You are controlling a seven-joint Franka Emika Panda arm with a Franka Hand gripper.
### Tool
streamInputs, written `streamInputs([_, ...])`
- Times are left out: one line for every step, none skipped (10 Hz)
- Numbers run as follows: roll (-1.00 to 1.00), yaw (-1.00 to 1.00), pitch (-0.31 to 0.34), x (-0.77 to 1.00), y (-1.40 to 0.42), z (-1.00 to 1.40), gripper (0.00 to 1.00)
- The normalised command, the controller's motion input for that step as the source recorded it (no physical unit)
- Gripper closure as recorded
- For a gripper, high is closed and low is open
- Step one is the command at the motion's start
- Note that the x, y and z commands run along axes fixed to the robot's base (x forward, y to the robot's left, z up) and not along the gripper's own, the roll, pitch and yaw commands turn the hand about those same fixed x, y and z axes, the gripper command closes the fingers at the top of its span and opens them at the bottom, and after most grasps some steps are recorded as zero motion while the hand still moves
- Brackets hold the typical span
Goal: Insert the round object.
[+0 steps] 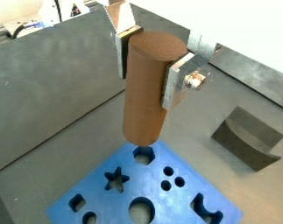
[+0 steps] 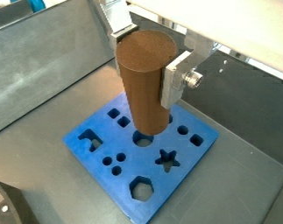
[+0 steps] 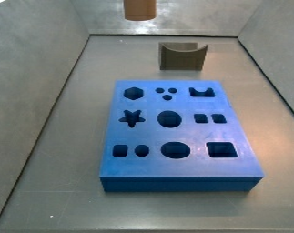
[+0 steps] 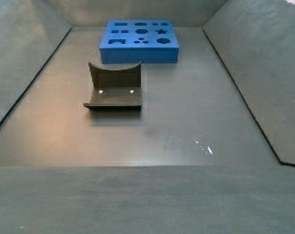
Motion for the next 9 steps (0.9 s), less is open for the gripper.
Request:
streamInputs([0.5, 0.0, -0.001, 0.55, -0.54, -0.23, 1.0])
streamInputs([0.5, 0.0, 0.0, 0.54, -0.54, -0.23, 1.0])
streamInputs([0.5, 0.0, 0.0, 0.55, -0.54, -0.23, 1.0])
streamInputs([0.48, 0.0, -0.027, 0.61, -0.57, -0.3, 1.0])
streamInputs([0.09, -0.02, -0.033, 0.89, -0.43, -1.0, 1.0])
streamInputs([0.08, -0.05, -0.024, 0.78, -0.21, -1.0, 1.0])
streamInputs([0.14, -0.01, 0.0, 0.72, -0.1, -0.99, 1.0])
streamInputs([0.11, -0.02, 0.0, 0.67, -0.11, -1.0, 1.0])
streamInputs([0.09, -0.05, 0.0, 0.65, -0.12, -1.0, 1.0])
